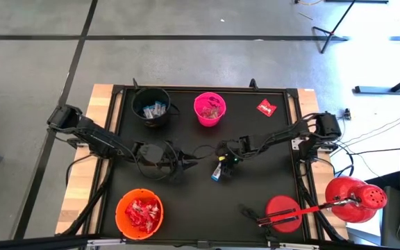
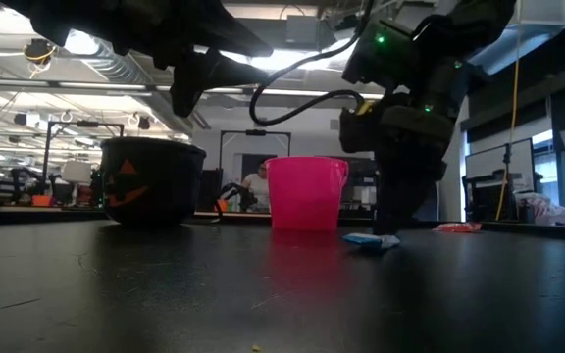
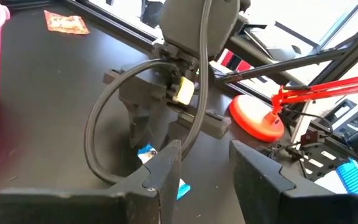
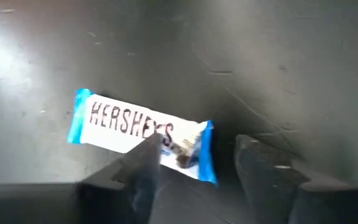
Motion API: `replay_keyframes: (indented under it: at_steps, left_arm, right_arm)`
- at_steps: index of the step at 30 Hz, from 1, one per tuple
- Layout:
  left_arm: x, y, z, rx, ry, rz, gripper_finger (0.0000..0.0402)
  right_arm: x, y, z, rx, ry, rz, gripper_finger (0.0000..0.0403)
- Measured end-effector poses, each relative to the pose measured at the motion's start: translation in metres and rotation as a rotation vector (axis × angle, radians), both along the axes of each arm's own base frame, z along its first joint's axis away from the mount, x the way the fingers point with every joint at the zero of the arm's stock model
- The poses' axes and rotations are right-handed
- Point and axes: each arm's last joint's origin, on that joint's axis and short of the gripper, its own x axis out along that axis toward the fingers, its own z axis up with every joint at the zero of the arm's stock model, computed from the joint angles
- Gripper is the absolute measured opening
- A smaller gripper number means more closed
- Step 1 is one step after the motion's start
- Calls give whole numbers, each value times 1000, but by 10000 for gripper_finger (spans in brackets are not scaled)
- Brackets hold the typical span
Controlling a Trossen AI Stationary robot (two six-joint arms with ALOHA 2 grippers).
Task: Organize candy in baskets
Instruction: Put the white chocolate bar into the black bucket
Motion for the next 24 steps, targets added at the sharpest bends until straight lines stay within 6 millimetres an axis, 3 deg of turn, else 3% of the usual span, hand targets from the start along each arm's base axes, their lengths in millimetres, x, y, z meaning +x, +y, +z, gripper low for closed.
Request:
replay_keyframes:
  at_steps: [9, 18, 24]
  left_arm:
    - [0, 1, -1, 10, 12, 19, 129]
    - [0, 1, -1, 9, 12, 20, 129]
    - [0, 1, -1, 9, 9, 22, 129]
  right_arm:
    - [2, 4, 0, 49, -32, 81, 16]
    - [0, 4, 10, 39, -57, 67, 2]
    - [-4, 1, 31, -11, -129, 36, 0]
